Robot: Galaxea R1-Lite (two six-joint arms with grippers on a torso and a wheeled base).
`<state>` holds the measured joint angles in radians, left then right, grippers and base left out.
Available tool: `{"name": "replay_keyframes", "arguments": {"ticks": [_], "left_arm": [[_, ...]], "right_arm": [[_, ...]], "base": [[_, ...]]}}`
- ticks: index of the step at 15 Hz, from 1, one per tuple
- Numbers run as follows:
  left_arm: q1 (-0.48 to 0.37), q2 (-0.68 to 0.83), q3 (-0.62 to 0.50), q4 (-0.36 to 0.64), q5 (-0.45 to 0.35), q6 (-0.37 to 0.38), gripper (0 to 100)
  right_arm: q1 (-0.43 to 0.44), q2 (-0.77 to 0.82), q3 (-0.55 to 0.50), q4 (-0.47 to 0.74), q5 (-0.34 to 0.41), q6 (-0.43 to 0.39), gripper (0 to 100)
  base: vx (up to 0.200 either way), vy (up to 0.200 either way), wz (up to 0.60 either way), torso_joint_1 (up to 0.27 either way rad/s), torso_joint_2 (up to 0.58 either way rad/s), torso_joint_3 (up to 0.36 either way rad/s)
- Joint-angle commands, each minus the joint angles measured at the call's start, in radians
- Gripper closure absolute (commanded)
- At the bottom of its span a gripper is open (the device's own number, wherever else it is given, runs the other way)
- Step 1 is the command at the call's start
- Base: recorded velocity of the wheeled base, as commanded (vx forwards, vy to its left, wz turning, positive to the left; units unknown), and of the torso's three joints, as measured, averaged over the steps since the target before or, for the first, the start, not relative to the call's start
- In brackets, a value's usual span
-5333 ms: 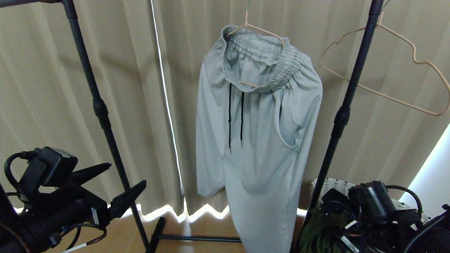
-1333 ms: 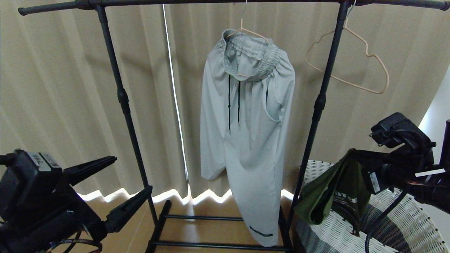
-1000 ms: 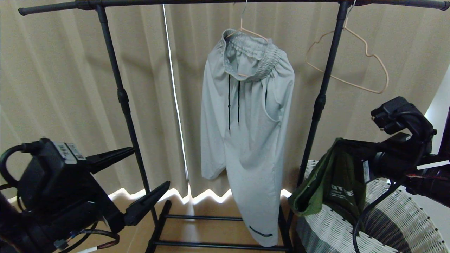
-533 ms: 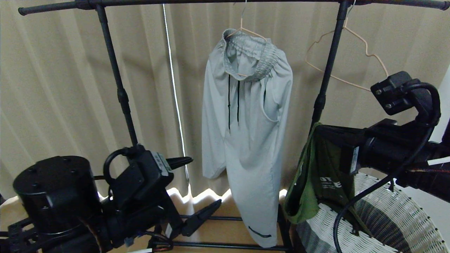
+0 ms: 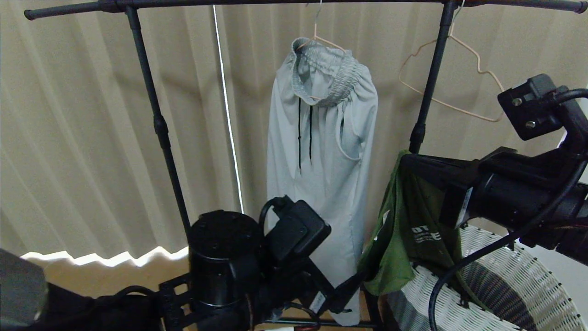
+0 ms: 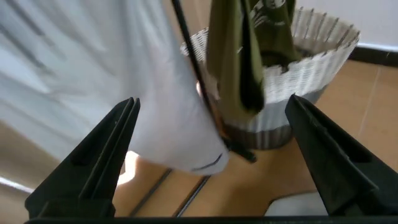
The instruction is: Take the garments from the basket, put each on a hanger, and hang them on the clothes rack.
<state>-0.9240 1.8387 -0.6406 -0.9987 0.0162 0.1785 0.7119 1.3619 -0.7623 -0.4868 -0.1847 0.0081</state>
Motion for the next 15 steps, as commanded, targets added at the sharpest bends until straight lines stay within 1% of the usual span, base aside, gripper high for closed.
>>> {"name": "replay_keyframes", "arguments": {"ticks": [1,2,6,10,12,14,15], "left_arm": [[-0.03,0.1,-0.073,0.0,0.008,-0.007,0],[-0.027,0.119,-0.093,0.0,0.016,-0.007,0],[0.017,0.214,-0.183,0.0,0.133,-0.007,0],[0.022,0.26,-0.189,-0.003,0.128,-0.007,0],[0.017,0.255,-0.168,-0.032,0.128,-0.019,0],[0.019,0.224,-0.106,-0.074,0.131,-0.019,0],[0.021,0.177,-0.051,-0.08,0.126,-0.021,0]], "right_arm": [[0.017,-0.015,0.003,0.001,0.001,0.004,100],[0.018,-0.018,0.003,-0.001,0.001,0.004,100],[0.024,-0.03,0.011,-0.001,0.001,0.006,100],[0.024,-0.033,0.018,-0.001,0.001,0.006,100],[0.024,-0.032,0.017,-0.001,0.001,0.006,100],[0.024,-0.026,0.015,-0.001,0.001,0.006,100],[0.024,-0.024,0.014,-0.001,0.002,0.006,100]], "base": [[0.0,0.0,0.0,0.0,0.0,0.0],[0.0,0.0,0.0,0.0,0.0,0.0],[0.0,0.0,0.0,0.0,0.0,0.0],[0.0,0.0,0.0,0.0,0.0,0.0],[0.0,0.0,0.0,0.0,0.0,0.0],[0.0,0.0,0.0,0.0,0.0,0.0],[0.0,0.0,0.0,0.0,0.0,0.0]]}}
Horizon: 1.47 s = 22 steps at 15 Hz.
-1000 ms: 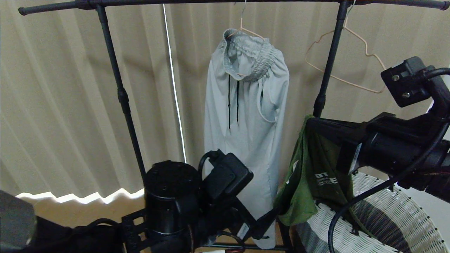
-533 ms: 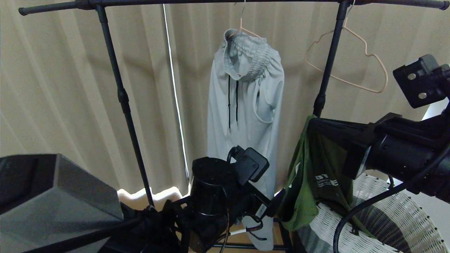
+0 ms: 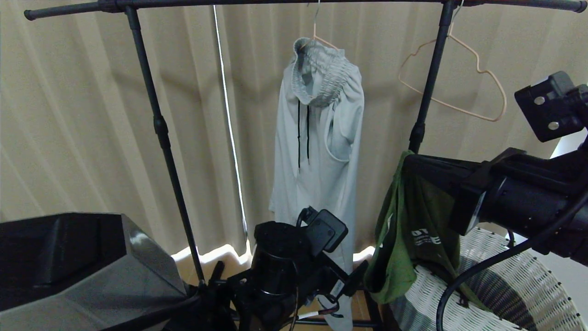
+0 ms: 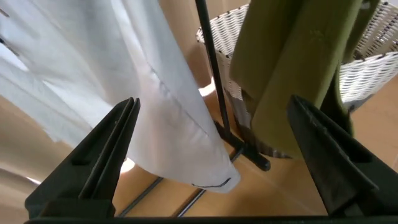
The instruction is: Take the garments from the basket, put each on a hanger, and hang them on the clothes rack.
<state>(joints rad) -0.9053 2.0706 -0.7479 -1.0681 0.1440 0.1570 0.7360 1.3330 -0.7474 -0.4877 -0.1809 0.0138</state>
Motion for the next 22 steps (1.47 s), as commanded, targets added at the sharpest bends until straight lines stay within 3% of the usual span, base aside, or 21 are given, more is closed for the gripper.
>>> {"name": "replay_keyframes", "arguments": {"ticks": [1,4,11,18,19,22], "left_arm": [[0.002,-0.109,0.114,-0.01,-0.012,0.004,0],[-0.003,-0.152,0.131,-0.01,-0.095,0.001,0],[0.011,-0.001,-0.008,-0.01,-0.09,-0.051,0],[0.06,0.006,0.079,-0.012,-0.08,-0.033,0],[0.062,-0.006,0.099,-0.012,-0.08,-0.031,100],[0.062,-0.06,0.133,-0.02,-0.083,-0.022,100]], "right_arm": [[0.0,0.006,-0.003,0.0,0.014,0.0,100],[0.0,0.006,0.0,0.0,0.046,0.002,100],[0.0,0.0,-0.007,-0.032,0.113,0.046,100],[-0.003,0.006,-0.015,-0.043,0.112,0.044,100],[-0.004,0.006,-0.015,-0.043,0.112,0.044,100],[-0.007,0.012,-0.016,-0.043,0.112,0.044,100]], "base": [[0.0,0.0,0.0,0.0,0.0,0.0],[0.0,0.0,0.0,0.0,0.0,0.0],[0.0,0.0,0.0,0.0,0.0,0.0],[0.0,0.0,0.0,0.0,0.0,0.0],[0.0,0.0,0.0,0.0,0.0,0.0],[0.0,0.0,0.0,0.0,0.0,0.0]]}}
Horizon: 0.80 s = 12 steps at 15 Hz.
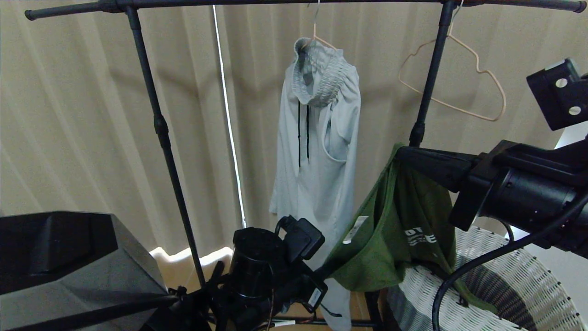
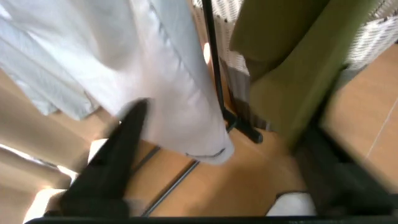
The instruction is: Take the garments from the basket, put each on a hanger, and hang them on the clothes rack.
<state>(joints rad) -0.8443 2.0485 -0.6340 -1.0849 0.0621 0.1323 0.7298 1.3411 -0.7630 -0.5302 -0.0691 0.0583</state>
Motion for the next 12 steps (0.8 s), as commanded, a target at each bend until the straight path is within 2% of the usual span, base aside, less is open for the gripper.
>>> {"name": "replay_keyframes", "arguments": {"ticks": [1,2,3,5,6,9,12], "left_arm": [[0.001,-0.064,0.048,-0.023,-0.002,0.01,100],[0.005,-0.137,0.145,-0.105,-0.007,0.066,100],[0.031,-0.179,0.186,-0.147,-0.01,0.102,100],[0.172,-0.324,0.206,-0.135,-0.015,0.181,100],[0.243,-0.41,0.182,-0.046,-0.015,0.185,100],[0.303,-0.547,0.099,0.178,-0.054,0.179,100],[0.327,-0.58,-0.029,0.27,-0.054,0.141,100]], "right_arm": [[-0.004,0.006,-0.001,-0.001,0.0,0.0,100],[-0.02,0.018,-0.001,-0.001,0.0,0.0,100],[-0.024,0.026,-0.002,-0.001,0.0,0.0,100],[-0.036,0.056,-0.002,-0.002,0.0,0.002,100],[-0.036,0.082,-0.004,-0.007,0.0,0.003,100],[-0.038,0.127,-0.001,-0.105,-0.004,-0.003,100],[-0.061,0.124,0.01,-0.117,-0.008,-0.008,100]], "base": [[0.0,0.0,0.0,0.0,0.0,0.0],[0.0,0.0,0.0,0.0,0.0,0.0],[0.0,0.0,0.0,0.0,0.0,0.0],[0.0,0.0,0.0,0.0,0.0,0.0],[0.0,0.0,0.0,0.0,0.0,0.0],[0.0,0.0,0.0,0.0,0.0,0.0],[0.0,0.0,0.0,0.0,0.0,0.0]]}}
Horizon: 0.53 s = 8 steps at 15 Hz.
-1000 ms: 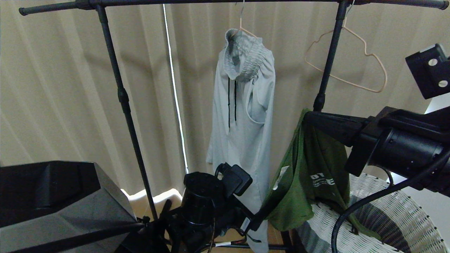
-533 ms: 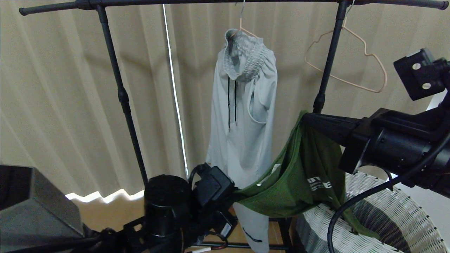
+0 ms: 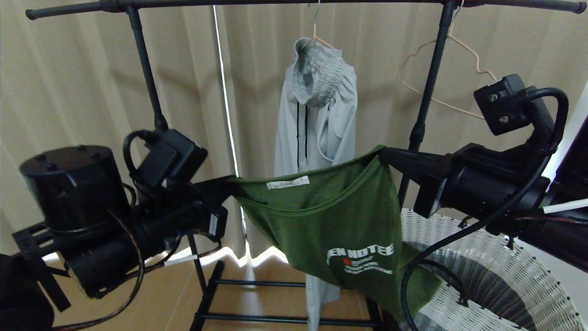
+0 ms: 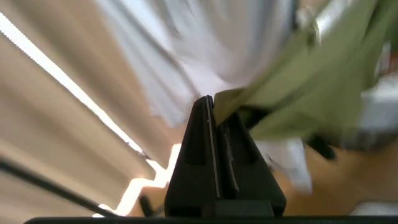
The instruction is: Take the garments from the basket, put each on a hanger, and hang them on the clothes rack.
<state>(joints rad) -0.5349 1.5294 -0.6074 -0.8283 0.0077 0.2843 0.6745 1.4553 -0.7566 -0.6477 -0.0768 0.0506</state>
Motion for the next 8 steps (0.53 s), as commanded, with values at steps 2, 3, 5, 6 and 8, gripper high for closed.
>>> {"name": "replay_keyframes", "arguments": {"ticks": [2,3,5,6,8], "left_arm": [[0.012,-0.1,-0.141,0.14,-0.002,-0.068,100],[0.007,-0.12,-0.169,0.229,-0.003,-0.097,100],[0.0,-0.143,-0.193,0.357,-0.003,-0.117,100],[0.0,-0.16,-0.196,0.433,-0.003,-0.117,100],[-0.004,-0.183,-0.195,0.523,-0.005,-0.116,100]], "right_arm": [[-0.044,0.003,0.002,-0.001,0.0,0.0,100],[-0.052,0.002,0.0,-0.001,0.0,0.0,100],[-0.055,0.0,0.003,-0.001,-0.003,0.002,100],[-0.055,-0.001,0.006,-0.006,-0.003,0.002,100],[-0.055,-0.003,0.006,-0.007,-0.003,0.002,100]], "base": [[0.0,0.0,0.0,0.0,0.0,0.0],[0.0,0.0,0.0,0.0,0.0,0.0],[0.0,0.0,0.0,0.0,0.0,0.0],[0.0,0.0,0.0,0.0,0.0,0.0],[0.0,0.0,0.0,0.0,0.0,0.0]]}}
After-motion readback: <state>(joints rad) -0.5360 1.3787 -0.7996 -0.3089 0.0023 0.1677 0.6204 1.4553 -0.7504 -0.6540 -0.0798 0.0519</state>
